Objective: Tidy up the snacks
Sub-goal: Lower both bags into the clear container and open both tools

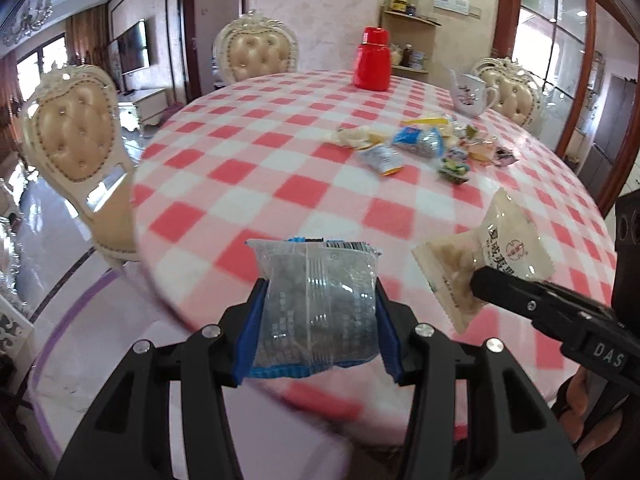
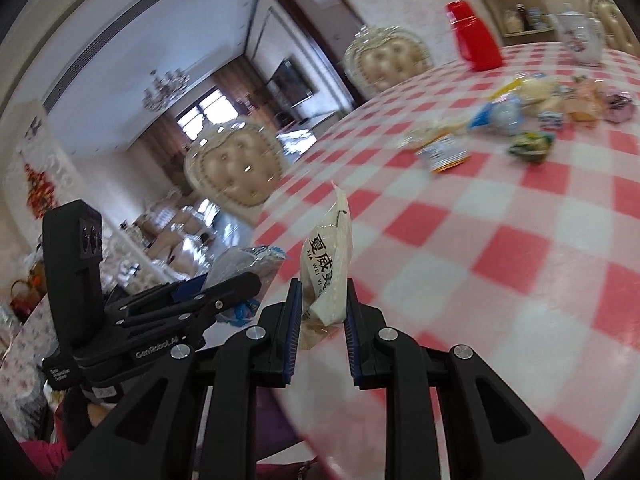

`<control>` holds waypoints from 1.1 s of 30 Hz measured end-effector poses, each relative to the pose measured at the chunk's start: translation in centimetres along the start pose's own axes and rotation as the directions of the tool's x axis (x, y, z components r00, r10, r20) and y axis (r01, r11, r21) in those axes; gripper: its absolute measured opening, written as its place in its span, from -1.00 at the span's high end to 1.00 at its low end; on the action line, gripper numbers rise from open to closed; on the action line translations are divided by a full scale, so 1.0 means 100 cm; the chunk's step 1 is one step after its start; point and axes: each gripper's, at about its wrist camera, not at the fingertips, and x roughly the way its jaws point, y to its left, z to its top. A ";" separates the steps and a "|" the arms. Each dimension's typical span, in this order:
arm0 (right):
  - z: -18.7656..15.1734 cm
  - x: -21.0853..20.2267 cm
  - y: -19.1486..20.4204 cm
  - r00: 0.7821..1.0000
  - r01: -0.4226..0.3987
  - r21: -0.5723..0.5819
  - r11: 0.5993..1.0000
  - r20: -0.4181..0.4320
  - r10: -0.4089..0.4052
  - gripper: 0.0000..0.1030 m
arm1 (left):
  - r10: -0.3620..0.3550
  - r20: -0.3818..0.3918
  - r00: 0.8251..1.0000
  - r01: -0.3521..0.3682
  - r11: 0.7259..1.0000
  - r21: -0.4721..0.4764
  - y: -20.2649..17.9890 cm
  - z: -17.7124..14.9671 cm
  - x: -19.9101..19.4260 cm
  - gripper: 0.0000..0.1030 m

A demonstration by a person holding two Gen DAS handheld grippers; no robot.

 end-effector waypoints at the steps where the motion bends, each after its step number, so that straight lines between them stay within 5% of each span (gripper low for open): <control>1: -0.002 0.004 0.007 1.000 -0.008 -0.014 1.000 -0.012 0.008 0.59 | 0.011 -0.003 1.000 -0.011 1.000 0.001 0.007 -0.003 -0.002 0.03; 11: -0.035 0.052 0.081 0.980 -0.118 -0.171 0.978 -0.179 0.087 0.59 | 0.142 -0.070 0.987 -0.146 0.988 -0.046 0.087 -0.032 -0.012 0.03; 15: -0.053 0.068 0.104 0.953 -0.193 -0.230 0.954 -0.275 0.126 0.59 | 0.181 -0.116 0.977 -0.189 0.979 -0.070 0.113 -0.047 -0.005 0.02; 20: -0.065 0.077 0.115 0.929 -0.227 -0.245 0.943 -0.346 0.134 0.40 | 0.282 -0.198 0.939 -0.306 0.947 -0.100 0.145 -0.061 0.005 -0.05; 22: -0.059 0.074 0.103 0.936 -0.205 -0.191 0.960 -0.325 0.135 0.03 | 0.325 -0.189 0.927 -0.352 0.927 -0.127 0.153 -0.059 0.000 -0.70; 28: -0.033 0.045 0.045 0.980 -0.090 -0.061 0.994 -0.182 0.078 -0.06 | 0.285 -0.136 0.949 -0.308 0.930 -0.199 0.148 -0.050 -0.013 -0.92; 33: -0.017 0.010 -0.016 0.996 0.061 0.064 0.996 -0.064 -0.057 -0.41 | 0.164 -0.181 0.970 -0.196 0.963 -0.182 0.105 -0.032 0.008 -0.93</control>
